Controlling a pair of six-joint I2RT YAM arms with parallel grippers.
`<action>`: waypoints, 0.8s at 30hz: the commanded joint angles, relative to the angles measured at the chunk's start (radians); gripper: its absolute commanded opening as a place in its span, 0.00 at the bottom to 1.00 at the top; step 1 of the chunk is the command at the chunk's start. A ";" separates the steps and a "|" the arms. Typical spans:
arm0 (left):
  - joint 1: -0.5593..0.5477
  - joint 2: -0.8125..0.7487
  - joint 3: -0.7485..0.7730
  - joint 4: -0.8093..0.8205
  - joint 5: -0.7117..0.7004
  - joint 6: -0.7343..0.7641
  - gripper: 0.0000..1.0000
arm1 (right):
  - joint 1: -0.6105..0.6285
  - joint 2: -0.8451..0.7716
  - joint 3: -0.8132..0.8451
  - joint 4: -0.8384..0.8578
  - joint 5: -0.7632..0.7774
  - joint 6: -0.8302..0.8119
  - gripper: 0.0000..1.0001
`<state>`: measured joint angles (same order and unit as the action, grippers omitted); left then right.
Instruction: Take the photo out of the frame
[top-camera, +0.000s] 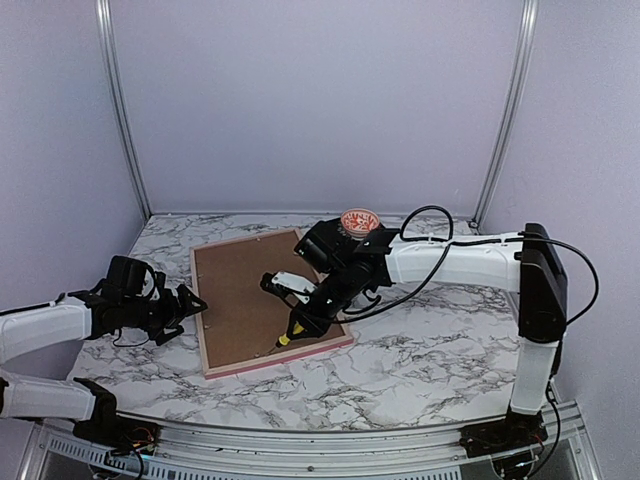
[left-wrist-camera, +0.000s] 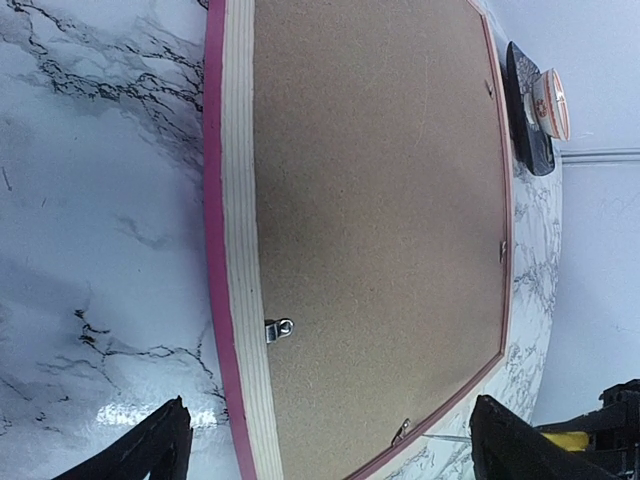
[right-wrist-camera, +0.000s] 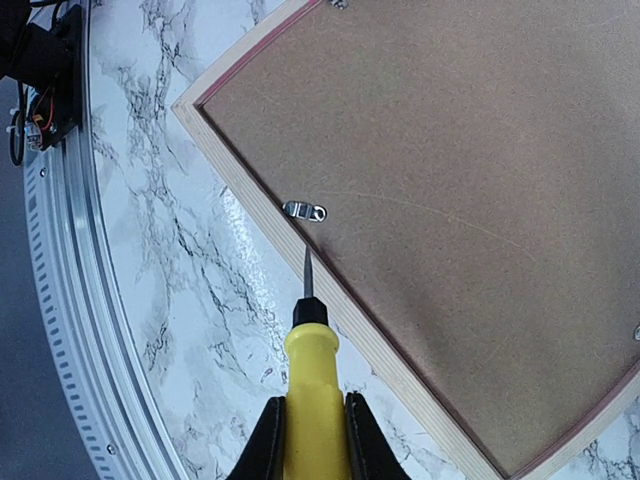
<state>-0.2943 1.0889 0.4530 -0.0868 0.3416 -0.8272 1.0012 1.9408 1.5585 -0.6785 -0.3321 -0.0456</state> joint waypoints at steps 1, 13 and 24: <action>0.001 -0.012 -0.012 0.020 0.017 -0.003 0.99 | 0.002 0.060 0.012 0.019 0.058 0.004 0.00; 0.001 -0.007 -0.013 0.025 0.024 -0.005 0.99 | -0.020 0.016 0.017 0.079 0.101 0.039 0.00; 0.001 -0.009 -0.016 0.027 0.028 -0.007 0.99 | -0.023 0.033 0.007 0.076 0.042 0.033 0.00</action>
<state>-0.2943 1.0893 0.4461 -0.0769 0.3588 -0.8307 0.9657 1.9579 1.5654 -0.6075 -0.2604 -0.0154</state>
